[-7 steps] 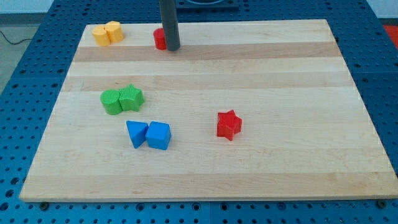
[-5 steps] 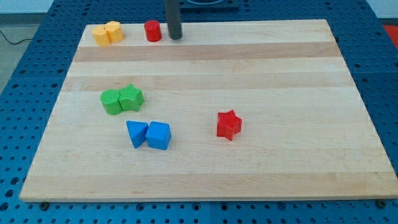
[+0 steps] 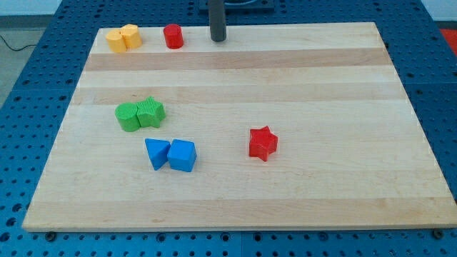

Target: Push the red circle into the hexagon

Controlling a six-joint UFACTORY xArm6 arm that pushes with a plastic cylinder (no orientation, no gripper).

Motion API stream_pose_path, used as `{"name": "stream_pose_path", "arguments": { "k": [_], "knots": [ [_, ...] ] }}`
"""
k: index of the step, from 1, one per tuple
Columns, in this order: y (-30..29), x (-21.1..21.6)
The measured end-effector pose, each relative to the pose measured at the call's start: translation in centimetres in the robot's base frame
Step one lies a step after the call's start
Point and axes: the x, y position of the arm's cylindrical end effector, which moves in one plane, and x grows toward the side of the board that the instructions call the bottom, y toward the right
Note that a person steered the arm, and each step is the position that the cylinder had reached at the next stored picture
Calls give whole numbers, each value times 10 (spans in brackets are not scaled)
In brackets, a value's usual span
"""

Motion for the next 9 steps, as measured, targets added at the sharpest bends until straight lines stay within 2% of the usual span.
{"name": "stream_pose_path", "arguments": {
  "k": [1, 2, 4, 5, 6, 7, 9],
  "knots": [
    [-53, -2],
    [-89, -19],
    [-143, -22],
    [-131, -10],
    [-116, 21],
    [-141, 34],
    [-197, 18]
  ]
}}
